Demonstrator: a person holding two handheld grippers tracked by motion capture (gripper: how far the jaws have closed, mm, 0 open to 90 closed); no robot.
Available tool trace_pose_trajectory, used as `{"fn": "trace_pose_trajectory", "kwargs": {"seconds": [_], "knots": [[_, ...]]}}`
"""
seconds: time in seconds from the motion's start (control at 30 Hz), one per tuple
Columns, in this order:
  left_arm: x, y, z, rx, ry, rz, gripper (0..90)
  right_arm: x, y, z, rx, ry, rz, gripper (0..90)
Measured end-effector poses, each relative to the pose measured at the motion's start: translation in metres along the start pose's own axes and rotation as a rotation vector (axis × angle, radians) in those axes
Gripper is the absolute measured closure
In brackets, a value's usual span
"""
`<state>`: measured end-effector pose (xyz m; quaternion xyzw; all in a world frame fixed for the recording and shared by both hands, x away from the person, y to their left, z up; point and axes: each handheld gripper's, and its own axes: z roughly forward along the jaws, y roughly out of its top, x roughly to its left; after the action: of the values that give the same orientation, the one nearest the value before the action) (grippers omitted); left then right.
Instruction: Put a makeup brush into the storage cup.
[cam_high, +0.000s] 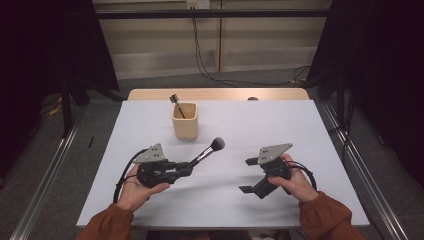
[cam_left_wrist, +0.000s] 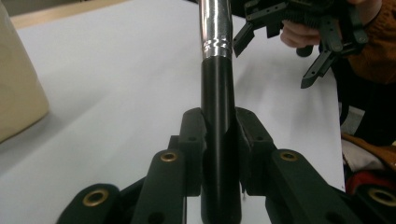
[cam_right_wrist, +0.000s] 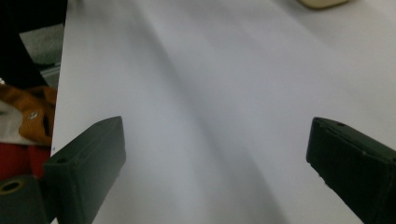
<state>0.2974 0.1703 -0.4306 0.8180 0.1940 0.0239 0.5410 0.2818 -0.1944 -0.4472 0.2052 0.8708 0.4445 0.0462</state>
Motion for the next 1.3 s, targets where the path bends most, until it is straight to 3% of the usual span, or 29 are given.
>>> {"fn": "trace_pose_trajectory", "kwargs": {"seconds": [0.13,0.3,0.37,0.43,0.53,0.63,1.3], "knots": [[-0.003,0.000,0.001,-0.039,0.011,0.036,74.6,0.002,0.002,-0.001,-0.088,-0.041,-0.006,4.0],[-0.006,0.001,0.003,-0.076,-0.003,0.033,74.6,0.003,0.004,-0.001,-0.143,-0.054,-0.013,3.8],[-0.007,0.001,0.004,-0.086,0.014,0.054,74.6,0.004,0.004,-0.001,-0.173,-0.059,-0.010,3.9],[-0.007,0.002,0.004,-0.104,0.007,0.042,74.5,0.004,0.005,-0.002,-0.193,-0.064,-0.012,3.9],[-0.008,0.003,0.004,-0.110,0.015,0.043,74.5,0.005,0.007,-0.003,-0.238,-0.097,-0.025,4.3],[-0.009,0.003,0.005,-0.104,0.028,0.052,74.6,0.006,0.008,-0.004,-0.268,-0.099,-0.032,4.3],[-0.017,0.008,0.014,-0.130,-0.016,0.064,74.6,0.015,0.021,-0.001,-0.418,-0.002,0.019,3.4]]}}
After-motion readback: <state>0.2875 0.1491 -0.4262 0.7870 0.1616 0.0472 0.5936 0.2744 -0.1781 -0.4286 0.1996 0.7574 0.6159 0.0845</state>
